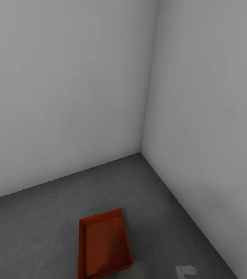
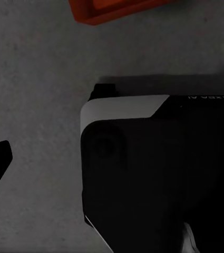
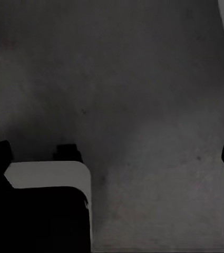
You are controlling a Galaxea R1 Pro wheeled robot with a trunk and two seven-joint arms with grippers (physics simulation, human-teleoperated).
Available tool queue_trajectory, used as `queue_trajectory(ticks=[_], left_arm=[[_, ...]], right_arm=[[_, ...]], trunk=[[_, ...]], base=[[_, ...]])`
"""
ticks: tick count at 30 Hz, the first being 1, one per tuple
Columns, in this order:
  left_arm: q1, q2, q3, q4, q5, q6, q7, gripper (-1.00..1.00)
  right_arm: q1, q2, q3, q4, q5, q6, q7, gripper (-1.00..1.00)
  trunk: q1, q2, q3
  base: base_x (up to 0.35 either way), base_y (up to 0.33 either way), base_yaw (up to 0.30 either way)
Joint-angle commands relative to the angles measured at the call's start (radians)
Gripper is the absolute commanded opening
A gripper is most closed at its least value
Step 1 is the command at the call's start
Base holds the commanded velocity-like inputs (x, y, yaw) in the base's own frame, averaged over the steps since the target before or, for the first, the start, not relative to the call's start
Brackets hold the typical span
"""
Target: Move the two storage containers from the living room to the garage. In the garage, place one container on the floor and stack the other container on top of it (either order is fine).
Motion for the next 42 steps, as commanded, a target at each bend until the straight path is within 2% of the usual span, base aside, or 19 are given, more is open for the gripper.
queue_trajectory(ticks=[1,7,12,20,32,42], left_arm=[[-0.001,0.000,-0.008,0.000,0.009,0.004,0.003,1.00],[0.020,0.000,-0.008,0.000,0.009,0.003,0.003,1.00],[0.031,0.002,-0.007,0.000,0.010,0.000,0.003,1.00],[0.032,0.003,-0.007,0.000,0.009,-0.001,0.003,1.00],[0.033,0.024,-0.007,0.000,0.011,-0.026,0.005,1.00],[0.033,0.026,-0.007,0.000,0.011,-0.026,0.005,1.00]], right_arm=[[0.005,-0.001,0.009,0.005,-0.011,-0.004,-0.001,1.00],[0.030,0.002,0.009,0.016,-0.012,-0.007,0.003,1.00],[0.114,0.007,0.009,0.018,-0.012,-0.025,0.004,1.00],[0.176,0.008,0.009,0.018,-0.012,-0.042,0.004,1.00],[0.191,0.003,0.009,0.018,-0.012,-0.048,0.004,1.00],[0.191,0.002,0.009,0.018,-0.012,-0.048,0.004,1.00]], trunk=[[0.000,-0.001,-0.001],[0.000,-0.001,-0.001],[0.000,-0.001,-0.001],[0.000,-0.001,-0.001],[0.000,-0.001,0.000],[0.000,-0.001,0.004]], base=[[0.000,0.000,0.000],[0.000,0.000,0.000],[0.000,0.000,0.000],[0.000,0.000,0.000],[0.000,0.000,-0.012],[0.000,0.000,-0.199]])
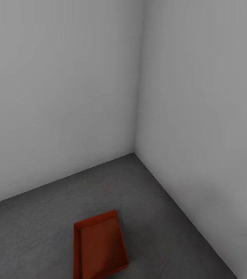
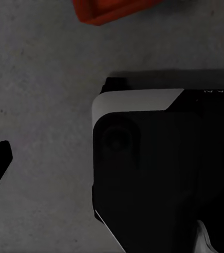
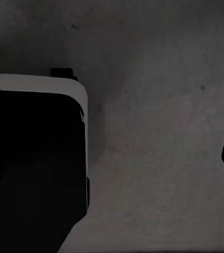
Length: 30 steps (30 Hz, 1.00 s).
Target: Move the two storage containers from the living room to the garage. In the garage, place one container on the floor and stack the other container on top of it (either order is fine).
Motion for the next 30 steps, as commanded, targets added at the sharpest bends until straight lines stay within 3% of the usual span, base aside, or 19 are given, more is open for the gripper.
queue_trajectory(ticks=[1,30], left_arm=[[-0.001,0.000,-0.009,0.000,0.009,0.003,0.003,1.00],[-0.001,0.006,-0.009,-0.001,0.006,-0.001,0.003,1.00]], right_arm=[[-0.001,0.001,0.008,0.002,-0.010,-0.004,0.000,1.00],[-0.001,0.001,0.008,0.002,-0.010,-0.003,0.000,1.00]], trunk=[[0.000,-0.001,-0.001],[0.000,-0.001,-0.001]], base=[[0.000,0.000,-0.238],[0.000,0.000,-0.249]])
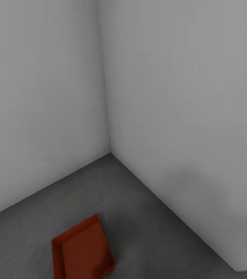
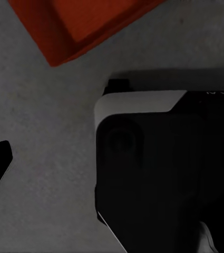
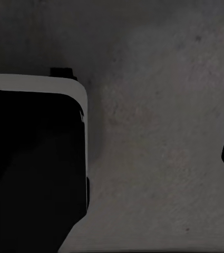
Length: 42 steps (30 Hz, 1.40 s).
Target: Move the two storage containers from the living room to the garage. In the garage, place one container on the floor and stack the other container on top of it (either order is fine).
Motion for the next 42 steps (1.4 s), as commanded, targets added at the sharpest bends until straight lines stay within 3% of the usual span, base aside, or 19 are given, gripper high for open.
queue_trajectory(ticks=[1,10,19,26,42], left_arm=[[-0.001,0.002,-0.009,-0.001,0.008,0.003,0.003,1.00],[0.004,-0.003,-0.009,0.001,0.009,0.010,0.003,1.00],[0.104,0.001,-0.009,0.000,0.010,0.000,0.002,1.00],[0.139,0.010,-0.007,0.000,0.012,0.001,0.002,1.00],[0.151,0.015,-0.008,-0.003,0.027,0.001,0.002,1.00]], right_arm=[[-0.001,0.001,0.008,0.002,-0.010,-0.004,0.000,1.00],[-0.001,-0.002,0.008,0.003,-0.020,-0.004,0.000,1.00],[0.000,0.001,0.008,0.004,-0.024,-0.004,0.000,1.00],[0.000,0.002,0.008,0.004,-0.024,-0.004,0.003,1.00],[0.000,-0.001,0.008,0.004,-0.024,-0.003,0.014,1.00]], trunk=[[0.000,-0.001,-0.001],[0.000,-0.001,-0.001],[0.000,-0.001,-0.001],[0.000,-0.001,-0.001],[0.000,-0.001,-0.001]], base=[[0.000,0.000,-0.255],[0.000,0.000,-0.255],[0.000,0.000,-0.255],[0.000,0.000,-0.255],[0.000,0.000,-0.253]])
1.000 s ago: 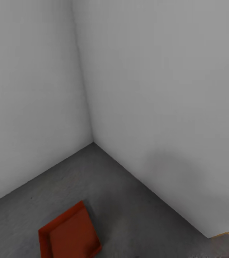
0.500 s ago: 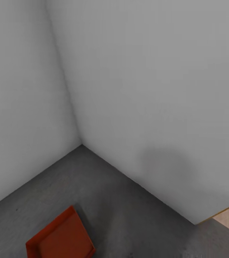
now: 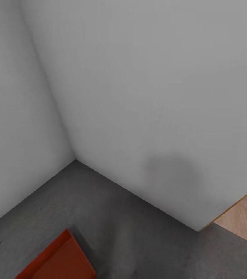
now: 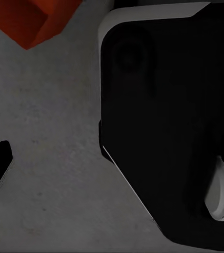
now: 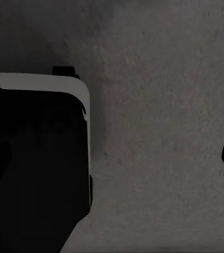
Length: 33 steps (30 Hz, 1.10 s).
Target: Move the two storage containers from the living room to the garage. In the garage, place one container on the floor and stack the other container on top of it (either order is fine).
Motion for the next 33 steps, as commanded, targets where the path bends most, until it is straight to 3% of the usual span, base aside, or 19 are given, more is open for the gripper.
queue_trajectory(ticks=[1,33], left_arm=[[0.000,0.000,-0.009,-0.002,0.008,0.003,0.003,1.00],[0.000,0.010,-0.011,-0.010,0.000,0.003,0.003,1.00]], right_arm=[[-0.001,0.001,0.008,0.003,-0.010,-0.004,0.000,1.00],[-0.001,0.002,0.008,0.003,-0.015,-0.005,0.051,1.00]], trunk=[[0.000,-0.001,-0.001],[0.000,-0.001,-0.001]], base=[[0.000,0.000,-0.239],[0.000,0.000,-0.270]])
